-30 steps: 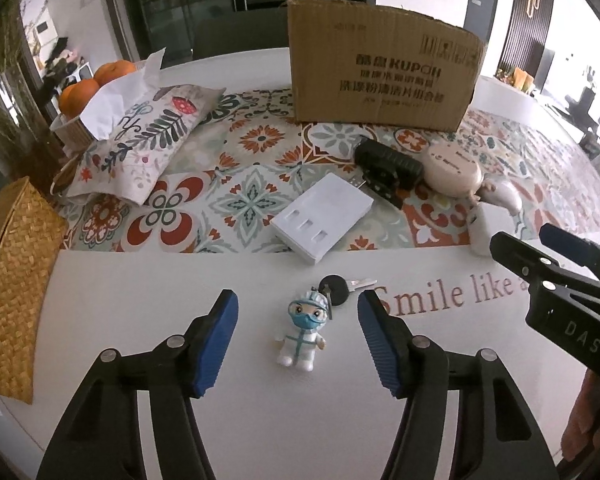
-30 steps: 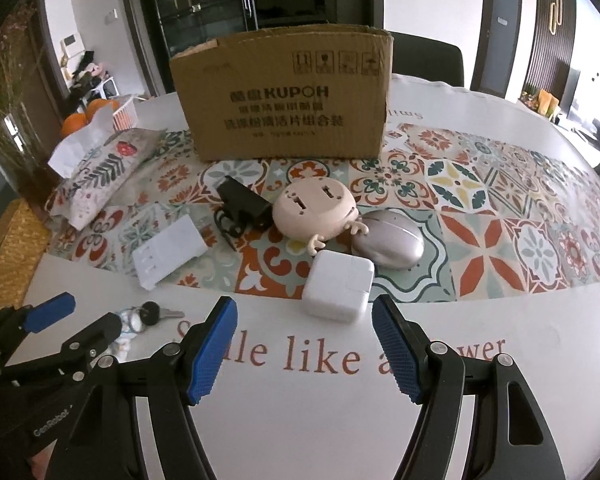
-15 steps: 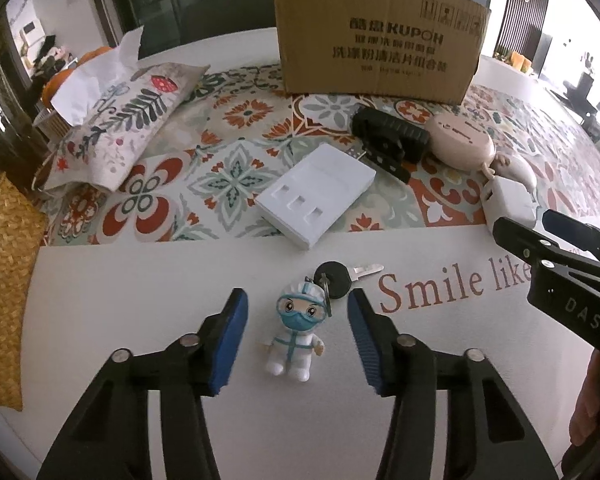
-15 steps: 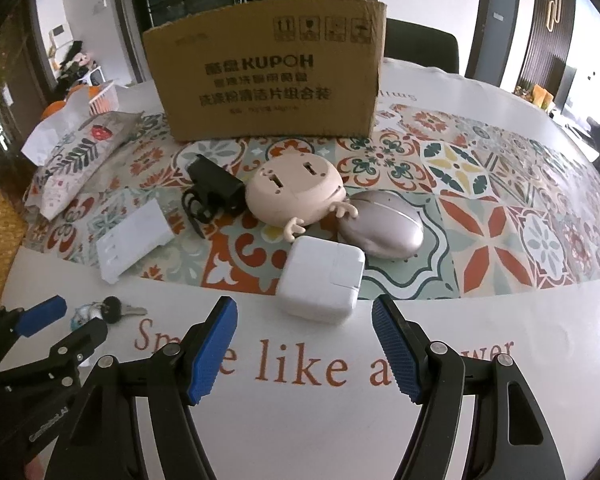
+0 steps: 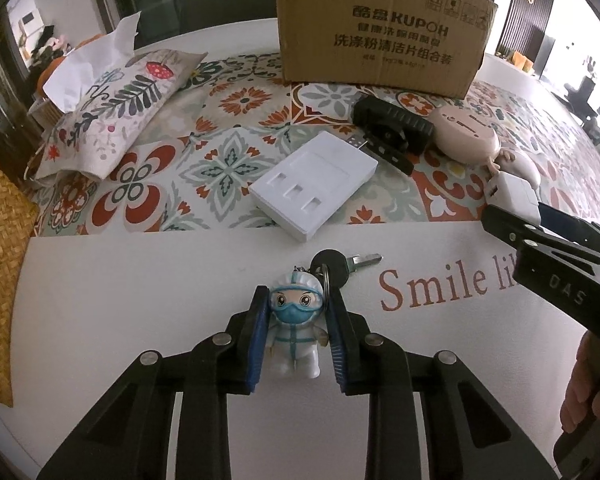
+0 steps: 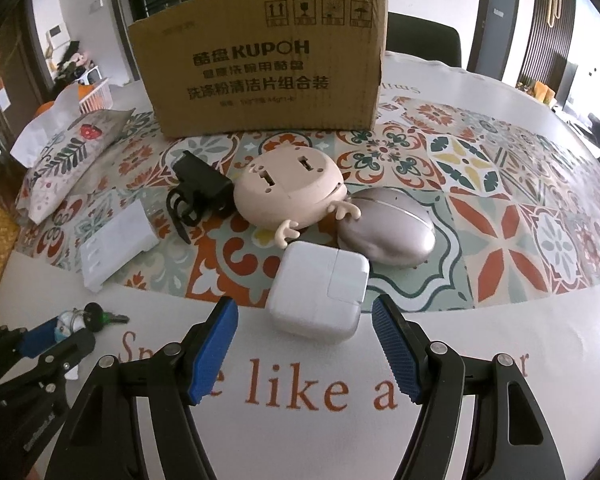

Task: Organize rigid objects
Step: 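Grasp the astronaut keychain with the left tool while the right tool grasps the white charger, then carry the keychain and white charger over the cardboard box with both tools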

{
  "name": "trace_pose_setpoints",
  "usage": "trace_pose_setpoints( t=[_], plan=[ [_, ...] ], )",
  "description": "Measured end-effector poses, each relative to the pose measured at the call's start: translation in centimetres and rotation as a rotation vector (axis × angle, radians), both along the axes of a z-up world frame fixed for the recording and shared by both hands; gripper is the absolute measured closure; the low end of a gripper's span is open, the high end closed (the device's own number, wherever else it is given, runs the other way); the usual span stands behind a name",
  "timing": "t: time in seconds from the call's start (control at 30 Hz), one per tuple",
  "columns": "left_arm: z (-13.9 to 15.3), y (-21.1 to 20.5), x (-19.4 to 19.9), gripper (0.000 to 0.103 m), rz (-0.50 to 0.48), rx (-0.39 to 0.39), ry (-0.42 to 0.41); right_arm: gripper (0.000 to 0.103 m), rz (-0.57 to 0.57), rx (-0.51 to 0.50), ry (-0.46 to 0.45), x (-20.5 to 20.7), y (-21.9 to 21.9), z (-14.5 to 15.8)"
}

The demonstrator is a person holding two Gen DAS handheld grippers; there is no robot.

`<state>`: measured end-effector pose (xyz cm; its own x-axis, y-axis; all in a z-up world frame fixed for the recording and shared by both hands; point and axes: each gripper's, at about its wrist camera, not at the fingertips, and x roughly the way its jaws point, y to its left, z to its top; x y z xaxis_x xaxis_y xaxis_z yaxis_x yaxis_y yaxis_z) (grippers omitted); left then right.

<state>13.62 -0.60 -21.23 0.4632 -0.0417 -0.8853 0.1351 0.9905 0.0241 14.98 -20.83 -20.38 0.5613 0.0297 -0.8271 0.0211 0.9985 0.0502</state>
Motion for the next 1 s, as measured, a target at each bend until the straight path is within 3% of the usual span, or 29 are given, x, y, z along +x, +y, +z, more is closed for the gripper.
trace_pose_setpoints(
  t=[0.23,0.4,1.0],
  plan=[
    [0.0,-0.2,-0.2,0.075,0.007,0.003,-0.011,0.034,-0.003,0.003,-0.010,0.9,-0.4,-0.3],
    [0.1,-0.2,-0.4,0.075,0.016,0.009,-0.022,0.052,-0.005,-0.009,-0.012,1.3,-0.4,-0.4],
    [3.5,-0.5,-1.2,0.075,-0.004,-0.064,-0.092,0.052,0.034,0.022,-0.032,-0.7,-0.5,2.6]
  ],
)
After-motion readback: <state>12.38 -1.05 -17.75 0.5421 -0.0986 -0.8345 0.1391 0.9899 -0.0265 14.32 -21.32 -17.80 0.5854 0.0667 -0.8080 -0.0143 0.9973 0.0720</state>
